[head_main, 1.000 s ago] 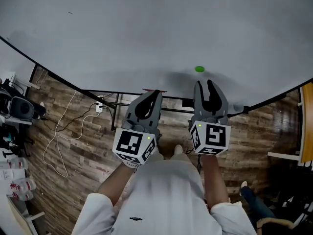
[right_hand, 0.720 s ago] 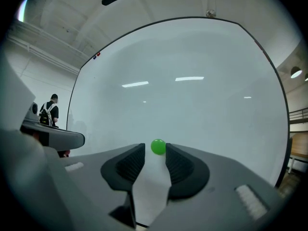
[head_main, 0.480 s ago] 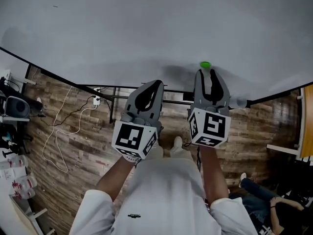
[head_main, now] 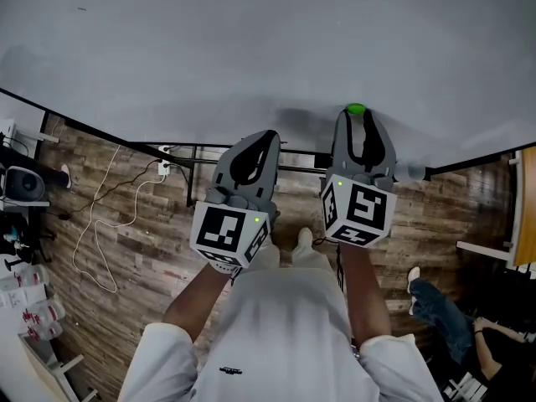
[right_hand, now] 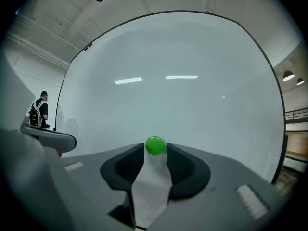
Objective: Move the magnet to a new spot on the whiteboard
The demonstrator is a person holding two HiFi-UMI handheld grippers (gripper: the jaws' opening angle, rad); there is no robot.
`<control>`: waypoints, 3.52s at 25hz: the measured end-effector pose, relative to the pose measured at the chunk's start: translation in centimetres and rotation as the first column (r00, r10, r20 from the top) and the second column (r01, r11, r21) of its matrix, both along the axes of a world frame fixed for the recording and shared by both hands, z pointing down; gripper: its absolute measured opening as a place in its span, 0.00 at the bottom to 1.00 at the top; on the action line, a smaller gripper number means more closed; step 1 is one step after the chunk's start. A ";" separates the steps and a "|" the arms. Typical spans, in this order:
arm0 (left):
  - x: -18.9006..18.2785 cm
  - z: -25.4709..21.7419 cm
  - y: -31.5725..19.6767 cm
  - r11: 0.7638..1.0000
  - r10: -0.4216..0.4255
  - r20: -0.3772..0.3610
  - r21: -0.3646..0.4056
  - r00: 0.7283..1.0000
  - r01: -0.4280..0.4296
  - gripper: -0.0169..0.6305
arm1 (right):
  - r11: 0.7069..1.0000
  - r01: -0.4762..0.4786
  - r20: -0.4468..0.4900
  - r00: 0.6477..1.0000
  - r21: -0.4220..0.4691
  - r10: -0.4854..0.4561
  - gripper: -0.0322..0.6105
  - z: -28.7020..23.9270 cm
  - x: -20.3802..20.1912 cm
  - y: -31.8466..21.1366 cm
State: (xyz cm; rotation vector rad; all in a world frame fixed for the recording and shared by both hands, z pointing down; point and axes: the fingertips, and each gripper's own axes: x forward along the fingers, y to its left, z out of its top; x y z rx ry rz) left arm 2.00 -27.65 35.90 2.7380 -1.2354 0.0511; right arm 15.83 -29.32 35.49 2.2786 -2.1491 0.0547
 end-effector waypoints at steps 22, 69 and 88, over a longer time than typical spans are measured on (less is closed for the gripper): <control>-0.5 -0.4 0.0 1.000 -0.004 -0.003 0.006 1.000 0.004 0.04 | 0.998 -0.059 0.003 0.998 -0.005 0.059 0.25 -0.5 0.4 -0.2; -2.9 -4.6 7.9 0.991 -0.019 0.005 0.131 1.000 0.018 0.04 | 0.988 0.122 -0.069 0.991 0.093 -0.116 0.25 -5.3 -0.5 13.1; -7.3 -7.4 7.4 0.984 -0.089 -0.002 0.155 0.996 0.088 0.04 | 0.964 0.237 -0.112 0.968 0.121 -0.224 0.25 -9.6 -7.3 9.7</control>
